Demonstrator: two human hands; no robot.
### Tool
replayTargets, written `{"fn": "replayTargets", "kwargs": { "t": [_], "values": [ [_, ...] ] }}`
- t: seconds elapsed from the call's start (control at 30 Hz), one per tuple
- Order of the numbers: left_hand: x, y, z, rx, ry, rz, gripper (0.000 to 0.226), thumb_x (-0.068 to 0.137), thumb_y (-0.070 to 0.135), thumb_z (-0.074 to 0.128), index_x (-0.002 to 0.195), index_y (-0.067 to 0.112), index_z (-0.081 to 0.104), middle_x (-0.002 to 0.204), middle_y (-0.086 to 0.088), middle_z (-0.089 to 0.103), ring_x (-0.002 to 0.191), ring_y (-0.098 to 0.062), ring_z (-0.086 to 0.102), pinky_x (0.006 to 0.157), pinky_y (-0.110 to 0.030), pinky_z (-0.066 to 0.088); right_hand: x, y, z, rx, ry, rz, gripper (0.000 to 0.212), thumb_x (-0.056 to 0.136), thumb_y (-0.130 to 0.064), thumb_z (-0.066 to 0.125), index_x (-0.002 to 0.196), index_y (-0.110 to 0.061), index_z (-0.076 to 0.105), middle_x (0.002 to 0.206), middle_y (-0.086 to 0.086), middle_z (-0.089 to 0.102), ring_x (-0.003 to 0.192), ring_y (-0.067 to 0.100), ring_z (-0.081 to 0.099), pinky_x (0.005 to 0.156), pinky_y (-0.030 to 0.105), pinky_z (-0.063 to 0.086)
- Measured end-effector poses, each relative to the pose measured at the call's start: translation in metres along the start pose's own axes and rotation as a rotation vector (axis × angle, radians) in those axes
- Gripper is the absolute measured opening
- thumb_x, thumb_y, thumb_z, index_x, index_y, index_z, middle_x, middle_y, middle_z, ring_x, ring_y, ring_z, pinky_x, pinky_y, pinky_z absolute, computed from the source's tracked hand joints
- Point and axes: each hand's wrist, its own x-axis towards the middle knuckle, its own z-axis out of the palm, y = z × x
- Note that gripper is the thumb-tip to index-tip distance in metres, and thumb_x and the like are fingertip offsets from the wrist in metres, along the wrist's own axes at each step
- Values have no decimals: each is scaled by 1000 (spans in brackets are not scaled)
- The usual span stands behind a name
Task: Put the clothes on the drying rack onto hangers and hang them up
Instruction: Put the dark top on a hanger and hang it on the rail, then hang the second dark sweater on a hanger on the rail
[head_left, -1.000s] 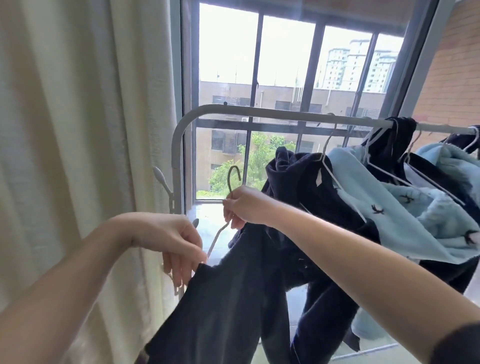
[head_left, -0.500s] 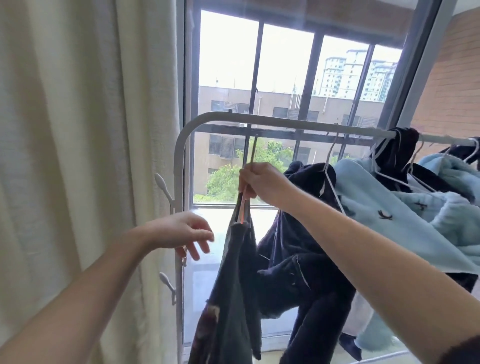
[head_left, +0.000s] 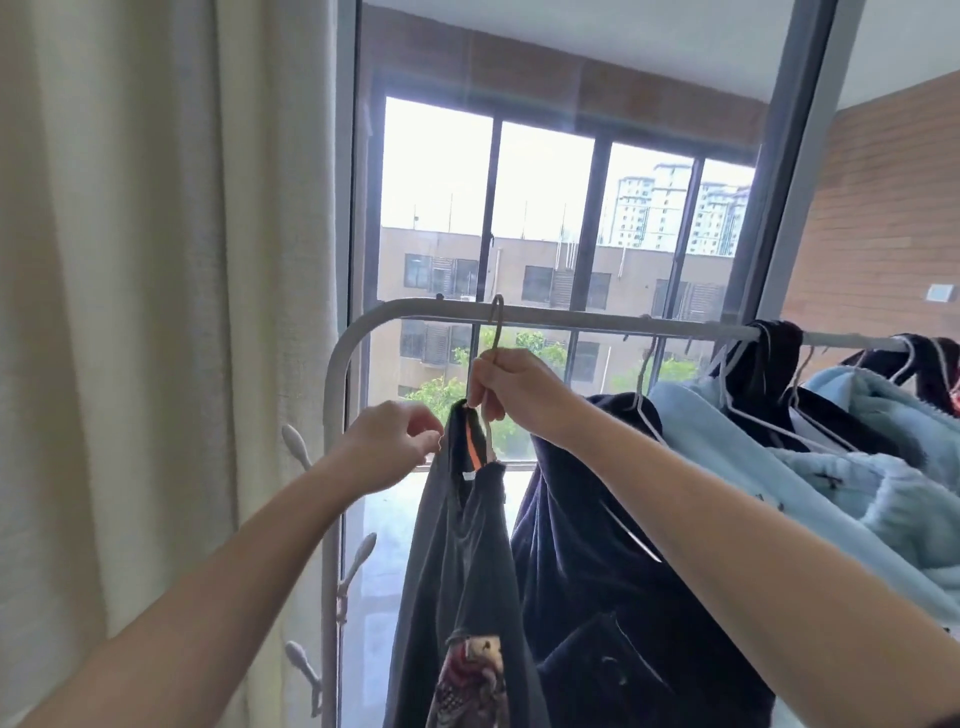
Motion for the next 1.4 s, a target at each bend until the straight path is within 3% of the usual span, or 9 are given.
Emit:
{"fn": "replayTargets", "kwargs": {
  "t": [0.37,0.57,0.73,0.8,0.9,1.0,1.1,1.27,1.4],
  "values": [
    [34,5,0,-48,0,-133,8,91,24,57,97,24,62,100,0,66,90,-16,64,79,-32,57,50,9,-11,-55,34,65,44,102,-15,39,63,-8,58,66,15,58,48,14,47,57,26,40],
    [38,10,11,-125,74,-94,27,92,20,56,119,19,59,116,4,63,108,-15,59,89,-25,46,45,41,5,-53,57,111,42,102,-23,40,65,-16,56,61,4,56,53,15,47,67,36,40],
    [42,17,25,-147,54,-46,33,93,19,56,126,23,53,129,4,58,117,-15,55,87,-18,40,21,41,-17,-195,-35,104,29,101,-32,43,114,-13,61,103,-2,61,89,13,59,70,22,47],
    [39,26,31,-152,163,9,25,92,18,57,116,24,57,119,6,61,103,-8,58,77,-6,38,3,53,-44,-384,214,117,27,99,-28,47,120,-14,59,115,-2,58,99,13,56,80,21,45],
    [32,46,40,-144,300,67,11,89,17,58,99,23,57,110,6,58,92,-8,57,67,-5,36,-19,85,-93,-634,606,287,26,90,-25,55,114,-14,54,114,3,52,106,22,52,89,31,39],
    [25,59,50,-27,384,136,12,85,20,64,91,26,56,115,3,55,101,-15,55,91,-28,48,-23,104,-115,-541,479,525,25,86,-29,57,102,-12,48,97,2,49,88,24,55,76,31,46],
    [20,71,62,44,390,211,17,80,21,70,92,24,60,118,2,58,101,-14,54,99,-40,46,-28,114,-112,-402,268,629,19,92,-31,52,84,-14,51,69,2,52,55,15,51,44,19,39],
    [14,89,76,176,275,320,9,83,26,68,84,31,60,98,17,64,71,2,48,101,-38,37,-12,120,-120,-563,264,488,39,97,-40,42,81,-8,58,78,7,58,78,24,55,73,32,43],
    [6,103,83,311,188,198,5,87,38,60,85,38,55,90,22,60,77,1,50,119,-48,12,-18,111,-144,-646,284,309,50,100,-34,41,55,-13,42,57,2,44,68,25,48,75,33,39]
  ]
}}
